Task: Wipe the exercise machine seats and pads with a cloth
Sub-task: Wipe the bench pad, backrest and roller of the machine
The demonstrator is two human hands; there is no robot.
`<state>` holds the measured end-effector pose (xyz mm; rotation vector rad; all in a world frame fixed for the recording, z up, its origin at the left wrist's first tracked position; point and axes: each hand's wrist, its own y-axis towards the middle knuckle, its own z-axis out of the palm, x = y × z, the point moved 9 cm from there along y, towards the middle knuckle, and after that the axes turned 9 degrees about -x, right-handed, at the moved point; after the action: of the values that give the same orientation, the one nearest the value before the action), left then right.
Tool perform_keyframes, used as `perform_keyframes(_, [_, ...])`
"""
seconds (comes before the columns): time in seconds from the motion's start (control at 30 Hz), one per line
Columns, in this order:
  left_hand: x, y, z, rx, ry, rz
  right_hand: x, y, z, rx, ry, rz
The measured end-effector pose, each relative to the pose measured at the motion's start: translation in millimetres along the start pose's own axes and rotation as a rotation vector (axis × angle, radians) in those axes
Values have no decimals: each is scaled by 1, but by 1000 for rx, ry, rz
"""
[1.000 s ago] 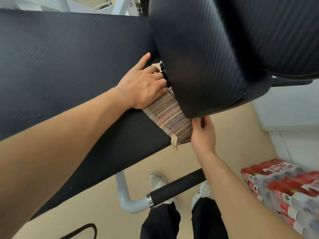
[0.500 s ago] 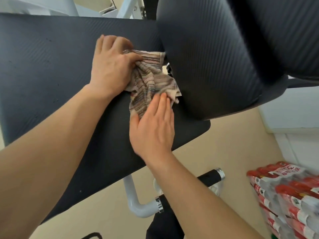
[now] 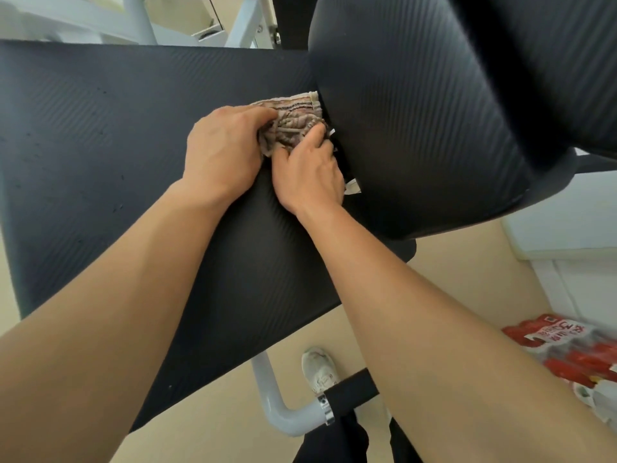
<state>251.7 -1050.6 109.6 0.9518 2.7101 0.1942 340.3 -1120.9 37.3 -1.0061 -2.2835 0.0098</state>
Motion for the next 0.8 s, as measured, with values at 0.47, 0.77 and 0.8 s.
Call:
perform_keyframes(0.47, [-8,-23,3,28,66,-95,4,-4,5,61,-36,-21])
perform_keyframes(0.77, [-70,-82,1,262,-3,137,-50,-121,-19,0,-263,-351])
perform_keyframes(0.8, [-77,-91,1,285,-4,137,-58,-135,-20,44,-261,-362])
